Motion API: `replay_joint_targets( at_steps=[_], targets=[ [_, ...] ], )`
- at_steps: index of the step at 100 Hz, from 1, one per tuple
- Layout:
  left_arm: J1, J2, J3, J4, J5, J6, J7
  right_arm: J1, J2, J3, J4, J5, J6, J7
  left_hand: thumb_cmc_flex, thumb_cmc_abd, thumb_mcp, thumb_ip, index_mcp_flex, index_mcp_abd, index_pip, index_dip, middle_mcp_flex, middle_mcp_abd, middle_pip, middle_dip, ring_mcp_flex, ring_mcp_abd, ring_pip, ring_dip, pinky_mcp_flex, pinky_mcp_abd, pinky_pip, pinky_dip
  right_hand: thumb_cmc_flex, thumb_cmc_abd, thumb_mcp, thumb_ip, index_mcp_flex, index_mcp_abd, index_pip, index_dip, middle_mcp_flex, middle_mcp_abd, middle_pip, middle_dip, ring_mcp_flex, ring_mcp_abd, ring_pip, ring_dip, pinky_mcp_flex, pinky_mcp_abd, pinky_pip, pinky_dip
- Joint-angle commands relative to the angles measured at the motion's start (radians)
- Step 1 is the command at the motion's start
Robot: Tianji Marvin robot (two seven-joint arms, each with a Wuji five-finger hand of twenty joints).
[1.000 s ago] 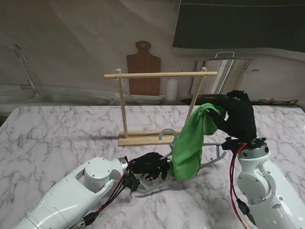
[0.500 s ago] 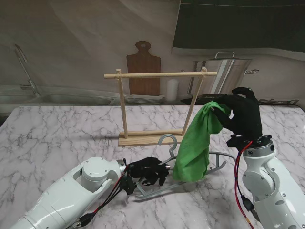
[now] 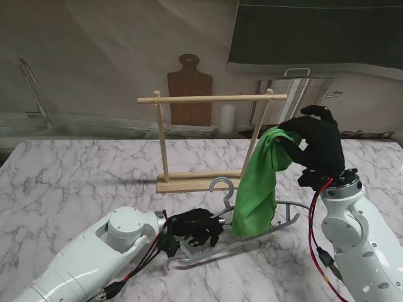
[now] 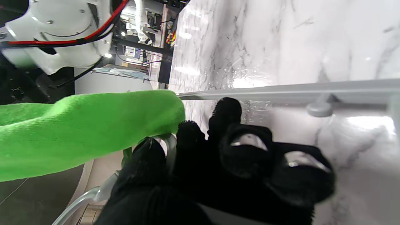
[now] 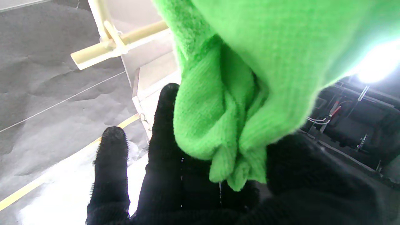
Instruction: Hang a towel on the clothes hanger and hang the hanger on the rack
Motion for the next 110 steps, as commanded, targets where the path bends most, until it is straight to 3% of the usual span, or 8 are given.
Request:
replay_joint_targets(
  at_steps=[1, 43, 48, 50, 53, 56, 71, 110],
  targets=[
    [0.008, -0.003, -0.011, -0.012, -0.021, 0.015, -0.024, 0.005, -0.003, -0.008, 0.031, -0.002, -0.007, -0.014, 0.033, 0.089, -0.001, 0.003, 0.028, -0.017, 0.002, -0.001, 0.018, 0.0, 0.004, 0.011, 0.008, 0.131, 0.047, 0.016, 0.038, -0.166, 0.404, -0.018, 0.018, 0.06, 0.018, -0.007, -0.002, -0.136, 0.027, 0.002, -0.034, -0.001, -0.028, -0.008, -0.024, -0.079, -0.012, -0.003, -0.027, -0.035, -0.024, 0.011],
    [0.023, -0.004, -0.046, -0.023, -0.056, 0.05, -0.038, 0.006, 0.009, -0.012, 0.114, -0.034, 0.0, -0.042, 0.032, 0.087, -0.001, 0.003, 0.028, -0.016, -0.002, -0.001, 0.017, 0.002, 0.002, 0.013, 0.005, 0.132, 0.044, 0.02, 0.037, -0.141, 0.404, -0.024, 0.017, 0.063, 0.014, -0.007, -0.008, -0.151, 0.032, -0.004, -0.039, -0.009, -0.035, -0.013, -0.029, -0.083, -0.016, -0.003, -0.029, -0.041, -0.028, 0.01],
    [0.024, -0.001, -0.048, -0.026, -0.054, 0.053, -0.042, 0.001, 0.012, -0.002, 0.114, -0.04, -0.003, -0.037, 0.03, 0.087, -0.001, 0.003, 0.028, -0.016, -0.002, -0.001, 0.017, 0.001, 0.001, 0.013, 0.004, 0.128, 0.043, 0.019, 0.037, -0.177, 0.404, -0.034, 0.018, 0.063, 0.014, -0.007, -0.009, -0.15, 0.033, -0.004, -0.04, -0.007, -0.035, -0.013, -0.03, -0.083, -0.016, -0.003, -0.03, -0.041, -0.029, 0.009],
    [0.024, -0.001, -0.049, -0.027, -0.053, 0.054, -0.044, -0.001, 0.014, 0.002, 0.115, -0.044, -0.004, -0.037, 0.031, 0.086, -0.002, 0.003, 0.028, -0.016, -0.002, -0.001, 0.017, 0.001, 0.002, 0.013, 0.004, 0.132, 0.041, 0.018, 0.037, -0.139, 0.404, -0.024, 0.018, 0.064, 0.013, -0.007, -0.009, -0.15, 0.033, -0.004, -0.04, -0.006, -0.035, -0.013, -0.031, -0.082, -0.016, -0.003, -0.031, -0.041, -0.029, 0.009],
    [0.026, 0.0, -0.053, -0.028, -0.055, 0.057, -0.046, -0.004, 0.016, 0.008, 0.117, -0.052, -0.006, -0.037, 0.032, 0.087, -0.001, 0.003, 0.028, -0.016, -0.002, -0.001, 0.018, 0.001, 0.001, 0.013, 0.003, 0.13, 0.041, 0.019, 0.036, -0.178, 0.402, -0.039, 0.017, 0.065, 0.012, -0.008, -0.01, -0.15, 0.034, -0.004, -0.04, -0.008, -0.034, -0.013, -0.03, -0.083, -0.016, -0.003, -0.029, -0.043, -0.029, 0.01],
    [0.029, 0.0, -0.057, -0.029, -0.059, 0.062, -0.048, -0.007, 0.019, 0.014, 0.119, -0.06, -0.007, -0.038, 0.032, 0.087, 0.0, 0.003, 0.028, -0.016, -0.002, -0.001, 0.017, 0.002, 0.001, 0.013, 0.004, 0.132, 0.041, 0.019, 0.038, -0.145, 0.404, -0.021, 0.018, 0.065, 0.012, -0.007, -0.01, -0.15, 0.034, -0.004, -0.04, -0.009, -0.034, -0.013, -0.03, -0.084, -0.015, -0.003, -0.029, -0.043, -0.029, 0.01],
    [0.03, 0.004, -0.065, -0.031, -0.059, 0.073, -0.06, -0.028, 0.034, 0.039, 0.129, -0.103, 0.004, -0.047, 0.033, 0.087, -0.001, 0.003, 0.028, -0.016, -0.002, -0.001, 0.017, 0.001, 0.0, 0.013, 0.002, 0.133, 0.04, 0.019, 0.036, -0.163, 0.404, -0.036, 0.017, 0.069, 0.008, -0.008, -0.015, -0.155, 0.035, -0.006, -0.044, -0.012, -0.034, -0.014, -0.033, -0.085, -0.016, -0.003, -0.033, -0.044, -0.03, 0.009],
    [0.009, -0.002, -0.076, -0.009, -0.027, 0.106, -0.028, -0.103, 0.03, 0.054, 0.044, -0.121, -0.044, -0.061, 0.034, 0.086, -0.001, 0.004, 0.027, -0.014, -0.006, -0.002, 0.014, 0.004, 0.0, 0.014, 0.003, 0.134, 0.038, 0.017, 0.037, -0.155, 0.404, -0.029, 0.023, 0.068, 0.009, -0.005, -0.012, -0.139, 0.042, -0.01, -0.035, -0.003, -0.027, -0.013, -0.024, -0.081, -0.009, -0.001, -0.03, -0.039, -0.028, 0.011]
  ],
)
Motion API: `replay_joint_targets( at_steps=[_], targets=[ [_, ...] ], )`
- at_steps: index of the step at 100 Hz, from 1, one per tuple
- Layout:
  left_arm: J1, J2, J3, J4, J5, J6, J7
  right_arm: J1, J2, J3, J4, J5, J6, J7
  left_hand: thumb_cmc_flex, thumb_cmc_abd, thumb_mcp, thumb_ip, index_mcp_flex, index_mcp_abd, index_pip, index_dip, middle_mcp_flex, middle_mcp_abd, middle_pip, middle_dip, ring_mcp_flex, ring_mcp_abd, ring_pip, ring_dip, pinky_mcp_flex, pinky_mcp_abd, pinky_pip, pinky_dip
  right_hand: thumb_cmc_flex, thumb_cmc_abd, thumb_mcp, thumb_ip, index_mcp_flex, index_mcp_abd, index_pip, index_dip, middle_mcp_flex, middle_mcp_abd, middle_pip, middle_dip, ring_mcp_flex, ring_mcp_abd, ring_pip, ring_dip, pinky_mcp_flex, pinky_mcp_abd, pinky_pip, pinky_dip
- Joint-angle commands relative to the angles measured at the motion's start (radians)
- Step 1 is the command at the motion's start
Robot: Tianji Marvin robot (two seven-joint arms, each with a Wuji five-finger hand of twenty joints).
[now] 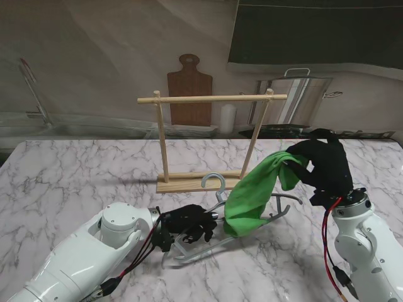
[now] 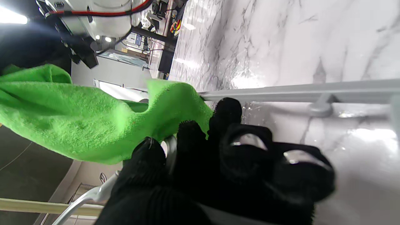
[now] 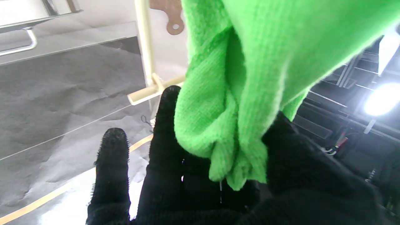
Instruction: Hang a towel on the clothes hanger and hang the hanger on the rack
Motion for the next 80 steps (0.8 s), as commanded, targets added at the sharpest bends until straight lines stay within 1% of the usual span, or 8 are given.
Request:
replay_joint_targets(
  at_steps=[1, 26, 36, 38, 45, 56, 66, 80],
  targets=[
    [-0.008, -0.004, -0.005, 0.006, -0.005, 0.007, -0.013, -0.014, -0.001, -0.008, -0.017, -0.015, -0.015, -0.013, 0.034, 0.087, -0.001, 0.004, 0.027, -0.019, 0.006, -0.002, 0.015, 0.001, 0.0, 0.012, 0.006, 0.135, 0.04, 0.017, 0.037, -0.155, 0.404, -0.003, 0.023, 0.059, 0.024, -0.004, -0.001, -0.125, 0.042, -0.008, -0.011, 0.008, -0.015, -0.002, 0.003, -0.071, -0.005, 0.0, -0.015, -0.027, -0.017, 0.011],
    [-0.01, 0.001, -0.006, 0.006, -0.016, 0.022, -0.043, -0.017, 0.01, -0.024, -0.027, -0.052, -0.031, -0.018, 0.034, 0.087, -0.001, 0.004, 0.027, -0.017, 0.004, -0.002, 0.013, 0.001, -0.001, 0.012, 0.008, 0.108, 0.042, 0.02, 0.037, -0.155, 0.404, -0.003, 0.016, 0.058, 0.028, -0.006, 0.0, -0.133, 0.041, -0.008, -0.009, 0.0, -0.017, -0.003, 0.006, -0.074, -0.008, -0.002, -0.011, -0.029, -0.016, 0.011],
    [-0.01, 0.004, -0.004, 0.007, -0.012, 0.016, -0.051, -0.007, 0.012, -0.012, -0.007, -0.05, -0.013, -0.011, 0.034, 0.087, -0.001, 0.004, 0.027, -0.017, 0.003, -0.002, 0.013, 0.001, -0.001, 0.012, 0.002, 0.158, 0.03, 0.018, 0.037, -0.155, 0.404, -0.004, 0.016, 0.057, 0.03, -0.006, -0.001, -0.131, 0.041, -0.008, -0.012, 0.003, -0.018, -0.003, 0.005, -0.073, -0.01, -0.002, -0.016, -0.028, -0.018, 0.01],
    [-0.01, 0.004, -0.005, 0.007, -0.012, 0.015, -0.051, -0.006, 0.013, -0.007, -0.003, -0.05, -0.009, -0.011, 0.034, 0.087, -0.001, 0.004, 0.027, -0.017, 0.003, -0.002, 0.013, 0.001, -0.001, 0.012, 0.027, 0.109, 0.038, 0.016, 0.037, -0.155, 0.404, -0.005, 0.016, 0.057, 0.03, -0.006, -0.001, -0.13, 0.042, -0.008, -0.012, 0.004, -0.018, -0.003, 0.004, -0.072, -0.01, -0.002, -0.016, -0.029, -0.018, 0.009],
    [-0.006, 0.003, -0.012, 0.006, -0.013, 0.014, -0.046, -0.005, 0.015, 0.007, 0.008, -0.054, 0.009, -0.016, 0.033, 0.087, -0.001, 0.004, 0.028, -0.017, 0.003, -0.002, 0.014, 0.001, -0.001, 0.012, 0.01, 0.16, 0.042, 0.024, 0.037, -0.155, 0.404, -0.007, 0.017, 0.057, 0.031, -0.006, -0.002, -0.131, 0.042, -0.008, -0.013, 0.004, -0.016, -0.002, 0.003, -0.072, -0.009, -0.001, -0.018, -0.029, -0.019, 0.009],
    [-0.008, 0.003, -0.018, 0.009, -0.006, 0.015, -0.038, -0.016, 0.014, 0.021, 0.013, -0.049, 0.018, -0.014, 0.033, 0.087, -0.001, 0.004, 0.028, -0.017, 0.003, -0.002, 0.013, 0.001, -0.002, 0.012, -0.001, 0.08, 0.039, 0.016, 0.037, -0.155, 0.404, -0.007, 0.019, 0.057, 0.03, -0.007, -0.002, -0.125, 0.043, -0.008, -0.014, 0.008, -0.013, -0.001, 0.001, -0.07, -0.007, 0.0, -0.02, -0.028, -0.02, 0.009],
    [-0.015, -0.001, -0.02, 0.016, 0.003, 0.021, -0.025, -0.039, 0.008, 0.019, -0.001, -0.028, 0.003, 0.009, 0.031, 0.086, -0.001, 0.004, 0.028, -0.017, 0.003, -0.002, 0.013, 0.003, -0.001, 0.012, 0.004, 0.141, 0.038, 0.018, 0.036, -0.154, 0.404, -0.007, 0.021, 0.056, 0.03, -0.006, 0.0, -0.123, 0.044, -0.009, -0.01, 0.01, -0.011, -0.001, 0.003, -0.067, -0.004, 0.001, -0.02, -0.026, -0.02, 0.009],
    [-0.027, -0.005, -0.019, 0.027, 0.008, 0.026, -0.012, -0.08, 0.009, 0.006, -0.031, -0.033, -0.013, 0.022, 0.034, 0.087, 0.0, 0.004, 0.028, -0.017, 0.003, -0.002, 0.013, 0.003, -0.001, 0.013, 0.001, 0.128, 0.036, 0.016, 0.037, -0.156, 0.404, -0.008, 0.017, 0.052, 0.034, -0.006, 0.006, -0.121, 0.042, -0.013, 0.002, 0.01, -0.007, 0.001, 0.013, -0.066, -0.002, 0.002, -0.018, -0.02, -0.021, 0.008]
  ],
)
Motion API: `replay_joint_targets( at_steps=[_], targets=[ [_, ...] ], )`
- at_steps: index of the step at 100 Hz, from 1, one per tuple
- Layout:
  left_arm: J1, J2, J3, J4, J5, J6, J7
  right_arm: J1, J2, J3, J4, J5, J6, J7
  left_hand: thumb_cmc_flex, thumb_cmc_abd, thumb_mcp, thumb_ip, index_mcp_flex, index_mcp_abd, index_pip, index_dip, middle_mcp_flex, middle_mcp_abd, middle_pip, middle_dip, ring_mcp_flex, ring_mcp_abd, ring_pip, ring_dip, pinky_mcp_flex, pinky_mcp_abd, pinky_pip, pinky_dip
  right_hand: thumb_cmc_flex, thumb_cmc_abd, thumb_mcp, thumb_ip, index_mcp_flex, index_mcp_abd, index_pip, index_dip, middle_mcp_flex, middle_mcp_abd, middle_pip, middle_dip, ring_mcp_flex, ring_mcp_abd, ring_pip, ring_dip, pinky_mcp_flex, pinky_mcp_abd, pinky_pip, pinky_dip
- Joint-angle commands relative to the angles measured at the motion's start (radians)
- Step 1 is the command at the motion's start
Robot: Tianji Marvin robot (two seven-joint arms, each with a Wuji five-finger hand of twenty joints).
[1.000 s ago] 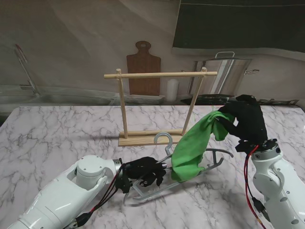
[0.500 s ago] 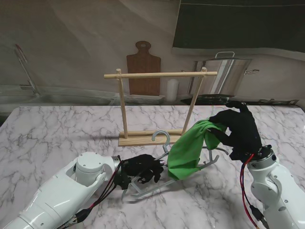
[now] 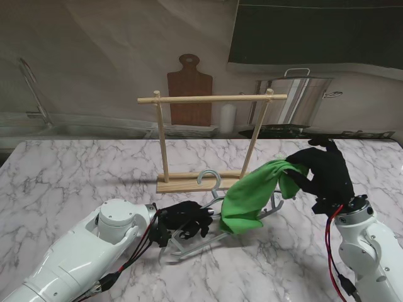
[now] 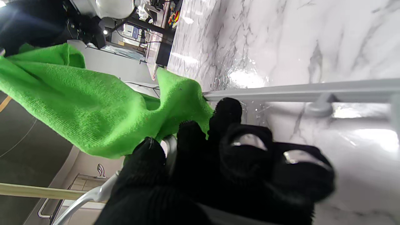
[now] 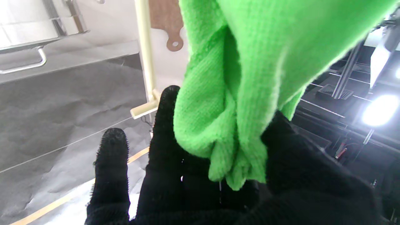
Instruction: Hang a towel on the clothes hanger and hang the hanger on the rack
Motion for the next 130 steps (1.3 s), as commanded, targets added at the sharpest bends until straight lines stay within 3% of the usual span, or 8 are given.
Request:
replay_joint_targets(
  at_steps=[1, 21, 34, 56, 88, 130],
  targets=[
    [-0.012, -0.005, -0.001, 0.006, 0.002, 0.005, -0.009, -0.032, -0.002, -0.012, -0.016, -0.024, -0.005, -0.007, 0.034, 0.087, -0.001, 0.004, 0.028, -0.018, 0.004, -0.002, 0.012, 0.002, -0.001, 0.013, 0.005, 0.127, 0.037, 0.009, 0.037, -0.156, 0.404, -0.008, 0.017, 0.051, 0.034, -0.006, 0.008, -0.121, 0.043, -0.011, 0.003, 0.011, -0.007, 0.001, 0.015, -0.064, -0.002, 0.002, -0.015, -0.018, -0.021, 0.008],
    [-0.014, -0.004, -0.011, 0.01, 0.009, 0.011, -0.006, -0.083, -0.014, 0.025, -0.063, 0.01, -0.039, 0.035, 0.033, 0.087, -0.001, 0.004, 0.028, -0.018, 0.004, -0.002, 0.012, 0.001, -0.001, 0.013, 0.004, 0.128, 0.037, 0.009, 0.037, -0.156, 0.404, -0.009, 0.013, 0.044, 0.049, -0.007, 0.016, -0.113, 0.04, -0.011, 0.013, 0.017, -0.007, 0.004, 0.024, -0.056, -0.004, 0.003, -0.012, -0.011, -0.024, 0.005],
    [-0.014, -0.007, -0.016, 0.015, 0.007, 0.017, 0.002, -0.105, -0.024, 0.042, -0.082, 0.066, -0.067, 0.113, 0.034, 0.087, -0.001, 0.004, 0.028, -0.018, 0.004, -0.002, 0.012, 0.003, -0.001, 0.013, 0.005, 0.129, 0.037, 0.009, 0.037, -0.156, 0.404, -0.009, 0.018, 0.039, 0.055, -0.008, 0.02, -0.103, 0.038, -0.011, 0.015, 0.028, -0.004, 0.008, 0.024, -0.048, -0.002, 0.005, -0.013, -0.005, -0.025, 0.005],
    [-0.03, -0.012, -0.001, 0.03, 0.012, 0.02, 0.009, -0.127, -0.016, 0.036, -0.117, 0.097, -0.078, 0.231, 0.034, 0.087, -0.001, 0.004, 0.027, -0.017, 0.003, -0.002, 0.011, 0.003, -0.001, 0.013, 0.005, 0.13, 0.037, 0.009, 0.037, -0.156, 0.404, -0.009, 0.016, 0.025, 0.071, -0.009, 0.036, -0.091, 0.033, -0.012, 0.036, 0.034, -0.008, 0.011, 0.044, -0.04, 0.0, 0.009, -0.001, 0.005, -0.023, 0.007],
    [-0.018, -0.002, 0.001, 0.002, -0.001, 0.006, -0.022, -0.12, 0.003, 0.09, -0.106, 0.031, -0.028, 0.222, 0.034, 0.087, -0.001, 0.004, 0.027, -0.017, 0.001, -0.002, 0.011, 0.003, -0.002, 0.012, 0.004, 0.131, 0.036, 0.009, 0.037, -0.156, 0.404, -0.009, 0.008, 0.022, 0.081, -0.013, 0.041, -0.098, 0.025, -0.008, 0.039, 0.032, -0.017, 0.015, 0.045, -0.043, -0.01, 0.01, 0.003, 0.003, -0.026, 0.008],
    [-0.024, 0.002, -0.012, -0.014, 0.054, 0.023, 0.016, -0.149, 0.013, 0.106, -0.119, 0.061, 0.017, 0.341, 0.036, 0.087, -0.001, 0.004, 0.025, -0.014, -0.003, -0.003, 0.008, 0.006, -0.004, 0.011, 0.003, 0.131, 0.034, 0.009, 0.037, -0.156, 0.404, -0.009, 0.01, 0.011, 0.092, -0.012, 0.055, -0.085, 0.017, -0.005, 0.054, 0.045, -0.015, 0.024, 0.055, -0.029, -0.003, 0.019, 0.0, 0.018, -0.033, 0.01]
  ],
)
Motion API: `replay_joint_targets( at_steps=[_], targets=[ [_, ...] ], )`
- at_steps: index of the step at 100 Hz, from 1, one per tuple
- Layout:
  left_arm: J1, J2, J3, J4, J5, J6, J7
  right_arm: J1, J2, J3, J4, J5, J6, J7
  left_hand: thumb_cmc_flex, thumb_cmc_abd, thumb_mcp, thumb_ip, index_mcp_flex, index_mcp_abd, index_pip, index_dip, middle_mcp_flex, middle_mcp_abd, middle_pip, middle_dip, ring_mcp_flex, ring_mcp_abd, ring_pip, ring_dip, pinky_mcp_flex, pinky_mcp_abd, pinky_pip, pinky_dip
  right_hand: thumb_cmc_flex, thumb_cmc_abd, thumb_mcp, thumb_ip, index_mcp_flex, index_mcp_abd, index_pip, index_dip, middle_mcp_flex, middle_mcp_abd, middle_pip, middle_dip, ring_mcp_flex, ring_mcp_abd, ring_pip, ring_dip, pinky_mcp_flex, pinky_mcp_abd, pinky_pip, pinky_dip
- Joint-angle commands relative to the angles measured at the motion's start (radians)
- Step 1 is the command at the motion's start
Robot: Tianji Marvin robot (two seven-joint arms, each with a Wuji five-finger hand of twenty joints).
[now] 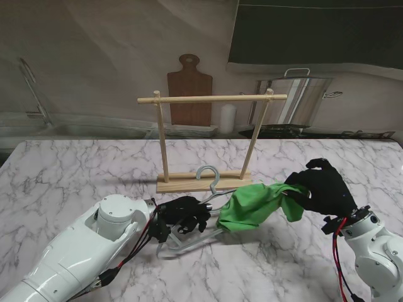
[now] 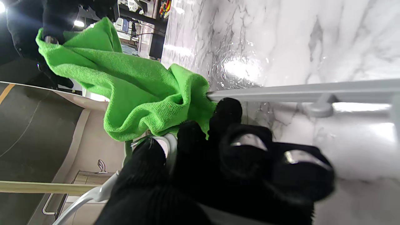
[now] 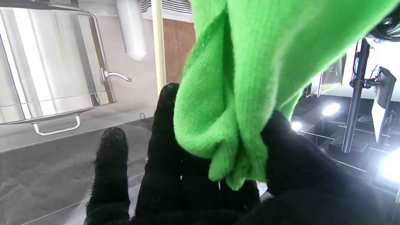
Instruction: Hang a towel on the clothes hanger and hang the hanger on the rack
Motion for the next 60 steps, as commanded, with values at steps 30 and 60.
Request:
replay_joint_targets(
  at_steps=[30, 60],
  targets=[
    [-0.024, -0.011, -0.001, 0.033, 0.008, 0.019, 0.018, -0.046, 0.005, 0.01, -0.07, 0.049, -0.006, 0.115, 0.038, 0.086, -0.001, 0.004, 0.025, -0.016, -0.002, -0.003, 0.007, 0.009, -0.004, 0.011, 0.0, 0.135, 0.033, 0.009, 0.037, -0.156, 0.404, -0.009, 0.013, 0.001, 0.087, -0.013, 0.062, -0.082, 0.01, 0.007, 0.036, 0.046, -0.015, 0.02, 0.039, -0.026, 0.0, 0.025, -0.006, 0.029, -0.026, 0.011],
    [-0.006, 0.015, 0.003, -0.049, 0.03, -0.02, -0.022, 0.004, 0.02, -0.046, -0.075, 0.073, 0.043, 0.226, 0.037, 0.086, -0.001, 0.005, 0.025, -0.014, -0.004, -0.003, 0.005, 0.006, -0.007, 0.01, -0.002, 0.134, 0.032, 0.009, 0.035, -0.151, 0.404, -0.015, 0.016, 0.0, 0.101, -0.013, 0.068, -0.054, 0.004, 0.012, 0.044, 0.062, -0.017, 0.028, 0.044, -0.012, 0.0, 0.029, -0.014, 0.039, -0.033, 0.01]
  ],
)
